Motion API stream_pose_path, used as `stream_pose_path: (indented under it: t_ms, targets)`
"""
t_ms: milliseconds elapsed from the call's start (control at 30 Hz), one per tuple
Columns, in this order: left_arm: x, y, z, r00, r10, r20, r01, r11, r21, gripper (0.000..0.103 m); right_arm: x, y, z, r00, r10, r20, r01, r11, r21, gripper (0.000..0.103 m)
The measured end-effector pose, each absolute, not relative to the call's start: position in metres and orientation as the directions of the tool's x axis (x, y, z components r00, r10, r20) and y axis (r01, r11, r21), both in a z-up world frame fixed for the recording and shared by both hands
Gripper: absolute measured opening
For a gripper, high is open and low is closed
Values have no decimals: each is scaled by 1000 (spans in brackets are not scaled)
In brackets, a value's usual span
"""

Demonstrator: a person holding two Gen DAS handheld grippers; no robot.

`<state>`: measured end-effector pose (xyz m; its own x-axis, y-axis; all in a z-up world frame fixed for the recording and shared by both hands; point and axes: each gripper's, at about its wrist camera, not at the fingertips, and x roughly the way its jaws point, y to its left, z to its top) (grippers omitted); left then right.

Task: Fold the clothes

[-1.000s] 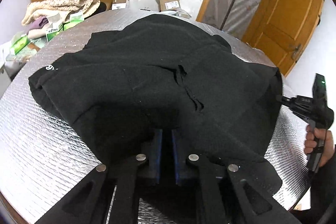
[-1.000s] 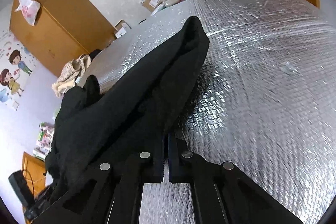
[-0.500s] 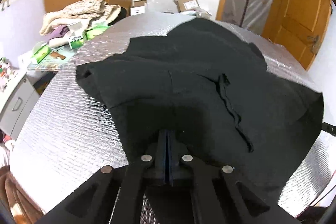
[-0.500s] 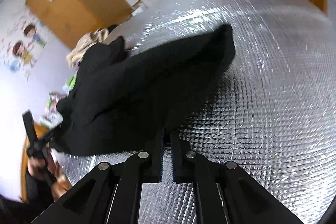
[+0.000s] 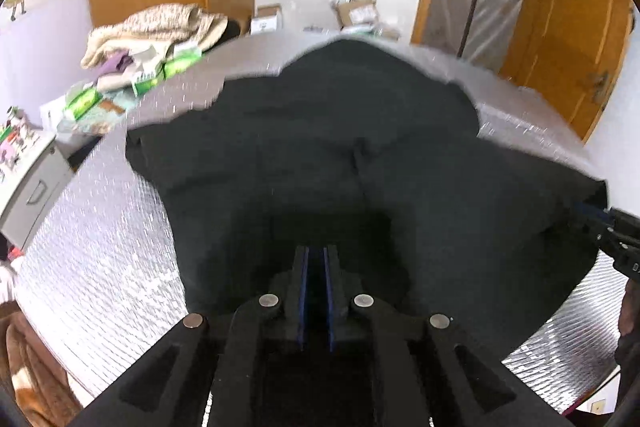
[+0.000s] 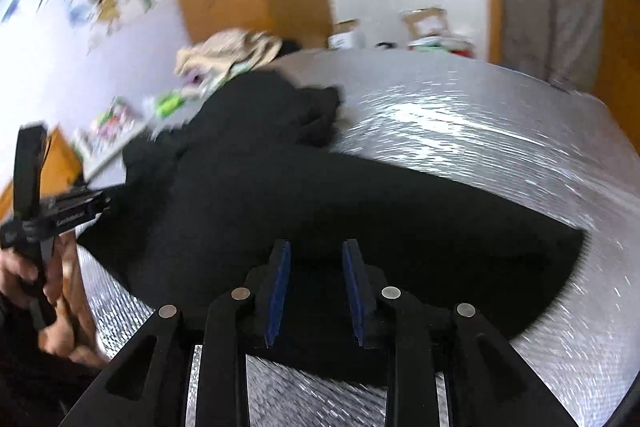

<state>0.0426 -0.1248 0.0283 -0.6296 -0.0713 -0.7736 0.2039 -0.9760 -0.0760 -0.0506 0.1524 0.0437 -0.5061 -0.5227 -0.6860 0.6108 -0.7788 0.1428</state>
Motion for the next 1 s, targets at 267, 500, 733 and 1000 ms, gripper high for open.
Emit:
stream_pose_path:
  t_ms: [267, 500, 733, 1000]
  targets:
    - [41, -122, 19, -627, -106, -772, 207, -978, -33, 7, -54, 125, 37, -496, -497, -712, 687, -726, 28, 28]
    - [36, -119, 19, -632, -109, -767, 197, -980, -23, 7, -57, 115, 30, -497, -468, -731, 697, -717, -16, 28]
    - [35, -119, 18, -640, -101, -761, 186, -982, -27, 7, -57, 102, 26, -513, -439, -738, 724, -683, -97, 29]
    - [35, -118, 18, -646, -101, -756, 180, -983, -23, 7, -62, 90, 19, -510, -415, -754, 741, -657, -139, 30]
